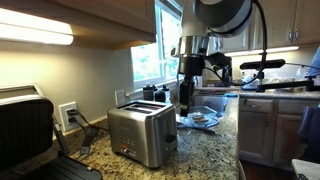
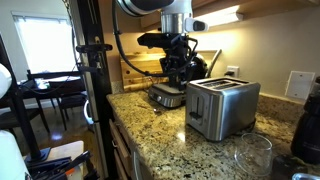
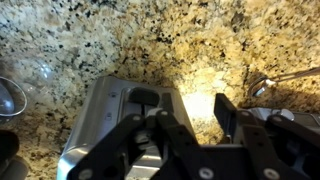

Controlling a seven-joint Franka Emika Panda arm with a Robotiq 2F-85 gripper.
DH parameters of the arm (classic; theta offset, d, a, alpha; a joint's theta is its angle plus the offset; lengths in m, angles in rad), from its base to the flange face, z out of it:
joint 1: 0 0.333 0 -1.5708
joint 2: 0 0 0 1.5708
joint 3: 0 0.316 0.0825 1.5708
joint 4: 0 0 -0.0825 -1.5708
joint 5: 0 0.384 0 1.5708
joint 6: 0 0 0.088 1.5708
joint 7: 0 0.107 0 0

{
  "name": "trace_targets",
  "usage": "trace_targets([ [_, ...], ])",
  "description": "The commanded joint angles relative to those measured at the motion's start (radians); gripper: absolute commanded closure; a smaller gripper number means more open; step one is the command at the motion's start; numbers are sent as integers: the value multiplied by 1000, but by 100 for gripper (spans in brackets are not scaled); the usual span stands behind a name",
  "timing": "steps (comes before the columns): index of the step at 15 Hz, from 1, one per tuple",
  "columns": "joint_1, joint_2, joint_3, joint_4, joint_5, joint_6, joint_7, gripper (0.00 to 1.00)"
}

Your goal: Push down the lever of the toaster

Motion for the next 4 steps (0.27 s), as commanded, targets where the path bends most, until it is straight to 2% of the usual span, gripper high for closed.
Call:
trace_targets([
  [1, 10, -69, -10, -49, -20, -33, 48, 23],
  [2, 19, -9, -18, -7, -8, -9, 15, 42],
  [4, 18, -13, -18, -11, -8, -12, 20, 29],
])
